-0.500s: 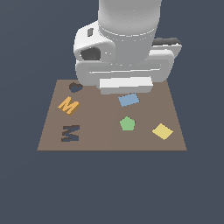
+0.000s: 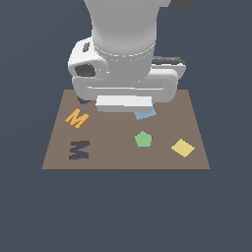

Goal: Insert a designated object into the corresponding slot on a board.

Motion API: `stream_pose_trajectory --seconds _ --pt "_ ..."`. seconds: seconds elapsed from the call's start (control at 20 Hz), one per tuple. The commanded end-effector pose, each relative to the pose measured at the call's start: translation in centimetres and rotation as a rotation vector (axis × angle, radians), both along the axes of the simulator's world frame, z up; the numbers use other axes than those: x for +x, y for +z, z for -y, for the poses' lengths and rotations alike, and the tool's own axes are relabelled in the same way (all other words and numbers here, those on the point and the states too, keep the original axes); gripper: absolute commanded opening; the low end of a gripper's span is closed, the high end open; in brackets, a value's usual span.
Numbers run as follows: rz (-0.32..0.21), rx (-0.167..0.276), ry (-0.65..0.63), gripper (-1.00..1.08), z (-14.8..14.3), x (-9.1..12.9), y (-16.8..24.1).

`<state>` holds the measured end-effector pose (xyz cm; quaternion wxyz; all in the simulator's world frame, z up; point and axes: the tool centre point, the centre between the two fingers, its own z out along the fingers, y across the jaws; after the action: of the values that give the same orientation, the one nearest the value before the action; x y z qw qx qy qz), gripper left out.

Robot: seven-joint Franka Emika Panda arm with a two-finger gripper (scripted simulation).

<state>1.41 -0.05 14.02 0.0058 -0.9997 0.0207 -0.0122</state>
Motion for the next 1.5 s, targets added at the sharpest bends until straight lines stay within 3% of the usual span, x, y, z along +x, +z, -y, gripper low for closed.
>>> stream_pose_trajectory --seconds 0.0,0.35,0.6,1.4,1.45 --pt "-0.004 -0.002 -0.067 1.00 2.2 0.2 -1.2" --pt "-0.018 -0.006 -0.347 1.00 10.8 -0.5 -6.0" --pt "-0.024 -0.006 -0.484 1.00 14.9 -1.8 -8.3" --pt "-0.027 -0.004 -0.527 1.00 16.0 -2.4 -11.0" --pt "-0.027 -0.004 -0.527 -1.00 16.0 -2.4 -11.0"
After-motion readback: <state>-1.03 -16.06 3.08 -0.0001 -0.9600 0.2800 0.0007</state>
